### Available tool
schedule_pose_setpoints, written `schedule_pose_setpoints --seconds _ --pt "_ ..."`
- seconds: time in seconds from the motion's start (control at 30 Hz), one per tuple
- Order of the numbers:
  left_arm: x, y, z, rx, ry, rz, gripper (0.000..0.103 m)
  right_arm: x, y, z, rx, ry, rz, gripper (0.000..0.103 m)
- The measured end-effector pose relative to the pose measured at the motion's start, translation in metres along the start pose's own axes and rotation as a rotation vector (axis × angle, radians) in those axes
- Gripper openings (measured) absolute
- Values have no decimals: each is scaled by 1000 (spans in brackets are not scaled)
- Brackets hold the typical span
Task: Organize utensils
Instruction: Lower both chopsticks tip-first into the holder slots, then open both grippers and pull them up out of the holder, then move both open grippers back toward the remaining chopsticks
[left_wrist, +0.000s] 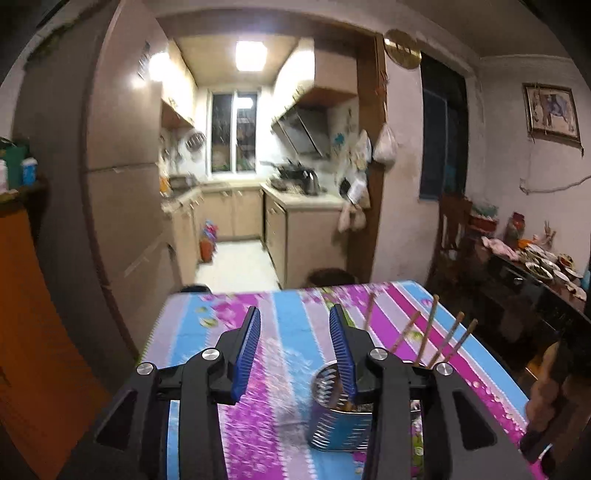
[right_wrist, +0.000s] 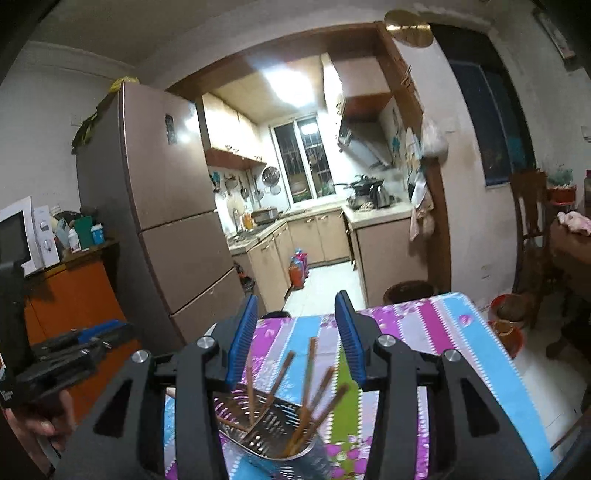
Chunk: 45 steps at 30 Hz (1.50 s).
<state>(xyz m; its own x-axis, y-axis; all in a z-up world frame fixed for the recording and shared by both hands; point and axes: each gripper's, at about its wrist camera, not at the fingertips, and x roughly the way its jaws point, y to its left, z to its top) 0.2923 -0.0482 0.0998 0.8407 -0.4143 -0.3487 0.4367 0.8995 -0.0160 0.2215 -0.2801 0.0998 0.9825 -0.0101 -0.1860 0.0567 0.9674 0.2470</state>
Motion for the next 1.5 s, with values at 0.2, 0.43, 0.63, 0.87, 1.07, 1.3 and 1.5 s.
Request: schedule_pose_setpoints --seconds 0.2,0.43,0.63,0.87,1.07,1.3,1.5 --pt "-75 24 -18 32 -136 102 41 -58 -23 -1 -84 -59 -50 42" --pt "-131 32 -72 111 -109 158 46 -112 -51 -32 -150 -14 -120 42" --pt "-166 29 -128 164 -61 202 56 -152 -58 -74 -158 64 -132 46" --pt "-202 5 -203 267 -17 197 58 -188 -38 -147 -215 188 -120 49" --pt "-230 -31 -270 304 14 135 58 -209 -7 -228 -264 304 -79 49" --pt "-252 -68 -328 279 50 68 54 -232 26 -275 -255 320 0 44" --pt "-247 -71 -347 198 59 94 50 -243 61 -289 -329 306 68 37"
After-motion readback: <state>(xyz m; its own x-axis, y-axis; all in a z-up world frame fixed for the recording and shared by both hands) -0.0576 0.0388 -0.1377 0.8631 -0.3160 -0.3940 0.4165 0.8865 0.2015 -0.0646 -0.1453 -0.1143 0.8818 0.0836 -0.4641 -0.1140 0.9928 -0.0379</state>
